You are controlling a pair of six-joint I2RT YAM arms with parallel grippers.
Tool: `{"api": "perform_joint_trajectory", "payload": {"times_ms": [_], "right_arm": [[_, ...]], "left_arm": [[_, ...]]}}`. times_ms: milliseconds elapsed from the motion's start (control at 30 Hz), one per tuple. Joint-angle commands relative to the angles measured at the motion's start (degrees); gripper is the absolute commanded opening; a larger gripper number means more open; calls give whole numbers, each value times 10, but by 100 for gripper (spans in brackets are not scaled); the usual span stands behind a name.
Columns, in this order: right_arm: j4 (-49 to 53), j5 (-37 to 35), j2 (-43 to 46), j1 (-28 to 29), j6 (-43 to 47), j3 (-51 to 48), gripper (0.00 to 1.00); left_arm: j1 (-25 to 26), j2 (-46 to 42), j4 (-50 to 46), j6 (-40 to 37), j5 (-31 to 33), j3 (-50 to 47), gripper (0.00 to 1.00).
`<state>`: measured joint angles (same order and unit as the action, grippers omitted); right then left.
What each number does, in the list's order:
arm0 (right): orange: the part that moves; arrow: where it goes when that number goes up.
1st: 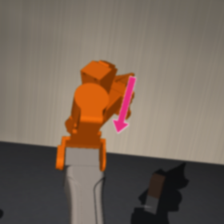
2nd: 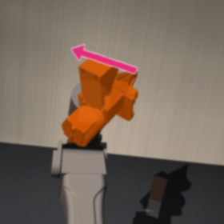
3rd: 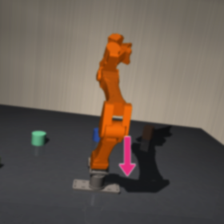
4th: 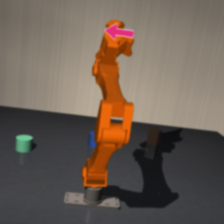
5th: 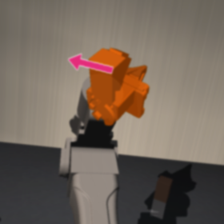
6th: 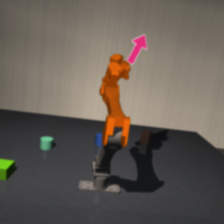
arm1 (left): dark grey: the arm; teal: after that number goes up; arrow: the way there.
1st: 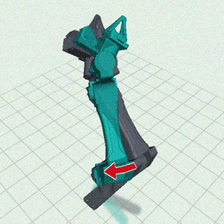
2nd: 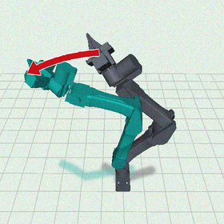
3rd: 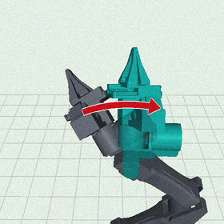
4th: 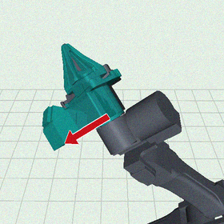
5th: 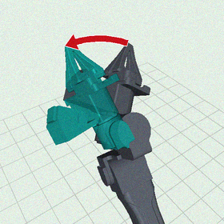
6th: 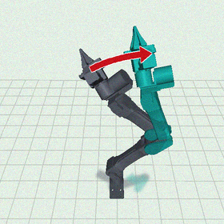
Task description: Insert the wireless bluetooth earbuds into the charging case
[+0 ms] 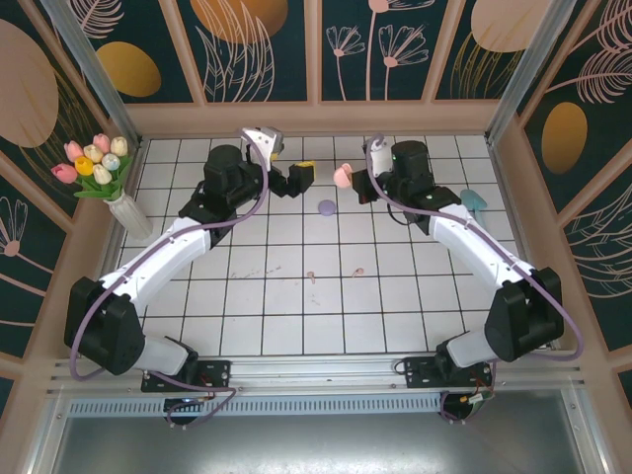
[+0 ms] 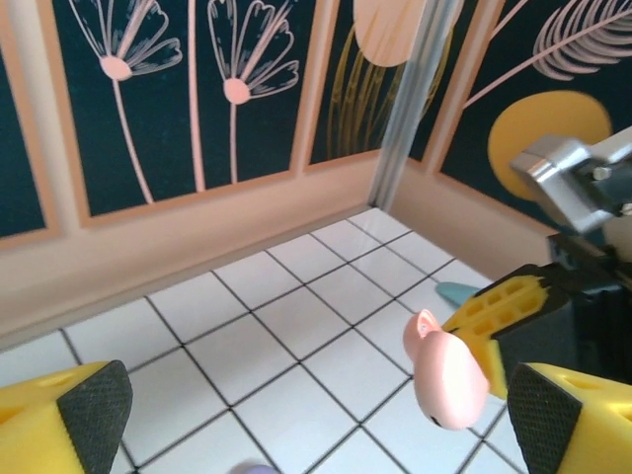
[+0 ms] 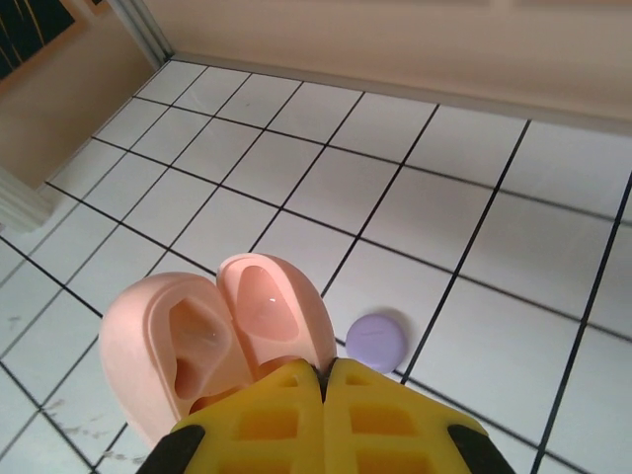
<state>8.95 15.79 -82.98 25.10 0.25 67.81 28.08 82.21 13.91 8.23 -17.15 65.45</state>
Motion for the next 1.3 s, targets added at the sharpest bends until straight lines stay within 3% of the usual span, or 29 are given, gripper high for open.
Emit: {"api": "perform_joint_trajectory", "payload": {"times_ms": [0,200,600,733,1100,1267], "right_arm": [[33,-53,-17,21,66,38,0],[62,-113,-41,59,104,53,0],[34,-92,11,59,93,-31,0],[25,-72,21,59,86,-49,0],[16,-34,30,59,79,-46,0],[23,-24,20,59,84,-34,0]], "left_arm": [[-2,13,-57,-85,30,44,99],[-6,36,-119,-121,6,104,99],[-57,152,-337,-168,-342,245,94],[-58,222,-444,-204,-408,307,85],[-58,275,-500,-233,-494,307,65],[-57,287,-529,-256,-531,309,63]]}}
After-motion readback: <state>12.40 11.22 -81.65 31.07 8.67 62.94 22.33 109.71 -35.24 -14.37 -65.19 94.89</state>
